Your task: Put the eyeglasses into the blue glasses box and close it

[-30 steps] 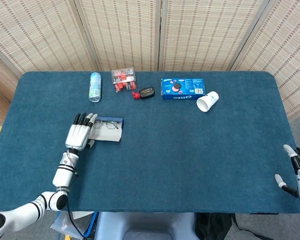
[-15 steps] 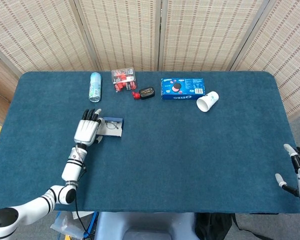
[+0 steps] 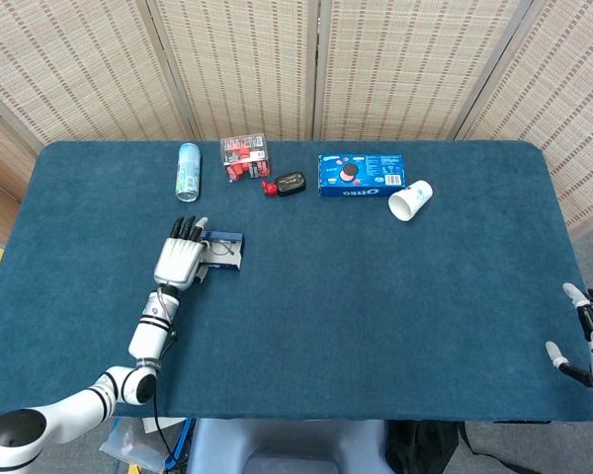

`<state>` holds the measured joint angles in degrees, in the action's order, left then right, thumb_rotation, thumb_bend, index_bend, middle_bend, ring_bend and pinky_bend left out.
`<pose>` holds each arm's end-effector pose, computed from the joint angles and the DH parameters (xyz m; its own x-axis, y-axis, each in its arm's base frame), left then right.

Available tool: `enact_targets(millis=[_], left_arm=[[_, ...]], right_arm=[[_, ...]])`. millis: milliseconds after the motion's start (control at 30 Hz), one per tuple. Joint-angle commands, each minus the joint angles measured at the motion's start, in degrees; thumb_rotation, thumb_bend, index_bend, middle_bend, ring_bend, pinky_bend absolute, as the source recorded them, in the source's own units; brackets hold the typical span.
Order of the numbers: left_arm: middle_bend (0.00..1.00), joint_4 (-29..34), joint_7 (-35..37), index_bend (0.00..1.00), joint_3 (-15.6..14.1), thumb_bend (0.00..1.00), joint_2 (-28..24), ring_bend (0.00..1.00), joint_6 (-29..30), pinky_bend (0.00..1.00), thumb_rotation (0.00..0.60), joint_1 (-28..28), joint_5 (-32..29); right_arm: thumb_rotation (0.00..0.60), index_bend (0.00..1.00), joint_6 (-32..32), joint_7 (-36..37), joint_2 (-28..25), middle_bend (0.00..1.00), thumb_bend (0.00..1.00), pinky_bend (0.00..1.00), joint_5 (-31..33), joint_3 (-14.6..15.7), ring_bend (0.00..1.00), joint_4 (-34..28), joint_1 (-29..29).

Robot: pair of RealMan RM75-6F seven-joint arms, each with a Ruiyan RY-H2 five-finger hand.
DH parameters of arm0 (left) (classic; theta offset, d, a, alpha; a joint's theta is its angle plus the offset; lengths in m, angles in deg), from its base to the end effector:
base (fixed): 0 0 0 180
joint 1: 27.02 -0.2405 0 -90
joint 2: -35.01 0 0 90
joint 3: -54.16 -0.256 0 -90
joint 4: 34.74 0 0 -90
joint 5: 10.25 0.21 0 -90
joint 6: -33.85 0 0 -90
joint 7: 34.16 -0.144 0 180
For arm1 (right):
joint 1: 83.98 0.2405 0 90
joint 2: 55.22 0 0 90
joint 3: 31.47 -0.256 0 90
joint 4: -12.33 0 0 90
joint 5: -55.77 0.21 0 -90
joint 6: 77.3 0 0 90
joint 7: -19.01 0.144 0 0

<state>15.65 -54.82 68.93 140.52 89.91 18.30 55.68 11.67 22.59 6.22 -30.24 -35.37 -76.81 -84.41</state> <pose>-0.1846 0.4065 -0.0402 0.5975 0.0580 0.7998 0.7887 -0.2223 -0.5731 -0.3343 -0.1552 0.1916 0.4346 0.0511 0.8992 -0.8995 0.0739 0.4305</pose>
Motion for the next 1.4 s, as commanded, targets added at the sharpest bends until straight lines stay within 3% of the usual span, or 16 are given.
enact_targets(millis=[33,233,433,700,1000,1167,1400], left_arm=[[0.12,0.4,-0.2,0.57,-0.4,0.38,-0.3,0.00,-0.1,0.00,0.600,-0.3,0.1],[0.19,2.2,1.1,0.65,-1.5,0.46,-1.7,0.02,0.0,0.00,0.600,-1.3,1.0],[0.19,5.5,3.6,0.65,-3.8,0.47,-4.9,0.03,2.6,0.00,0.600,-3.5,4.4],[0.19,12.0,8.2,0.64,-8.7,0.47,-12.3,0.03,6.2,0.00,0.600,-7.7,10.4],[0.19,20.5,6.3,0.63,-14.0,0.47,-22.2,0.03,6.6,0.00,0.600,-11.7,13.4],[0.18,24.1,4.5,0.62,-14.2,0.47,-25.1,0.03,5.9,0.00,0.600,-12.0,13.3],[0.18,25.4,0.5,0.60,-12.3,0.46,-25.1,0.03,3.5,0.00,0.600,-9.9,12.3]], right_arm=[[0.600,0.07,0.0,0.0,0.0,0.19,0.28,0.15,0.0,0.0,0.10,0.0,0.0],[0.600,0.07,-0.1,-0.1,0.0,0.19,0.28,0.15,0.1,0.0,0.10,0.0,0.1],[0.600,0.07,0.1,-0.5,-0.1,0.19,0.28,0.15,-0.3,0.1,0.10,-0.5,0.0],[0.600,0.07,0.8,-1.6,0.0,0.19,0.28,0.15,-1.3,0.4,0.10,-1.7,-0.1],[0.600,0.07,1.9,-3.4,0.0,0.19,0.28,0.15,-2.7,1.0,0.10,-3.4,-0.5],[0.600,0.07,2.1,-4.1,0.1,0.19,0.28,0.15,-3.2,1.2,0.10,-4.0,-0.5],[0.600,0.07,2.1,-4.4,0.2,0.19,0.28,0.15,-3.5,1.2,0.10,-4.3,-0.5]])
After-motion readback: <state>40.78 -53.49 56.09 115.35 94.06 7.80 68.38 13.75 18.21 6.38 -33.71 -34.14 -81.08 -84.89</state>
